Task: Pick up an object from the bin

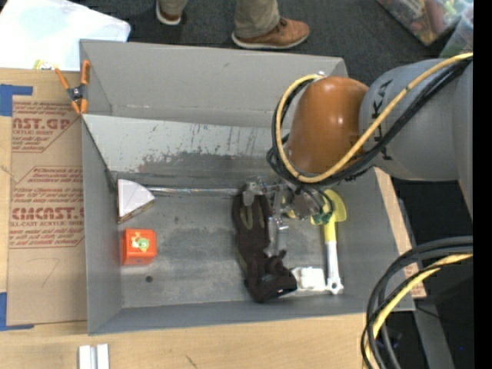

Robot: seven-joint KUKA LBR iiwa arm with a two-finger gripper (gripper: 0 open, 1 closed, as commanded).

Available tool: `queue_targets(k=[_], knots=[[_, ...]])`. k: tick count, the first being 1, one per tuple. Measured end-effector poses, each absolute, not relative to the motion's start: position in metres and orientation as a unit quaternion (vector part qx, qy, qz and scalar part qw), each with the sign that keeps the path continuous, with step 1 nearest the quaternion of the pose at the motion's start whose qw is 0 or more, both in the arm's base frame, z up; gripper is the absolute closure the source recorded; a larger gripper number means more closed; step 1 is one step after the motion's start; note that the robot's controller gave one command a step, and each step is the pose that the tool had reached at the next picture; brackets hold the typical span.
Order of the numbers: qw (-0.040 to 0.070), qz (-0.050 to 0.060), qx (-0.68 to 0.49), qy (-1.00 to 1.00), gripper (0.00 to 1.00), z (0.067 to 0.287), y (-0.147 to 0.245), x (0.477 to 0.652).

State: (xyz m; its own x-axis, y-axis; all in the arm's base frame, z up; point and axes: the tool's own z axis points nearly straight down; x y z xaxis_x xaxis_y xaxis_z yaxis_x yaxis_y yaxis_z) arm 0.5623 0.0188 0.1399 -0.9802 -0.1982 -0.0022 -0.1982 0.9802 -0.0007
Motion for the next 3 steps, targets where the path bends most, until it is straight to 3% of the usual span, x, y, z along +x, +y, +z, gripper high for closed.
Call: queue_targets(k=[1, 3], knots=[[0.004, -0.001, -0.210, 0.978, 1.00, 0.0794, 0.0009, 0.5945], [0.004, 0.000, -0.210, 0.978, 1.00, 0.0794, 0.0011, 0.5946]])
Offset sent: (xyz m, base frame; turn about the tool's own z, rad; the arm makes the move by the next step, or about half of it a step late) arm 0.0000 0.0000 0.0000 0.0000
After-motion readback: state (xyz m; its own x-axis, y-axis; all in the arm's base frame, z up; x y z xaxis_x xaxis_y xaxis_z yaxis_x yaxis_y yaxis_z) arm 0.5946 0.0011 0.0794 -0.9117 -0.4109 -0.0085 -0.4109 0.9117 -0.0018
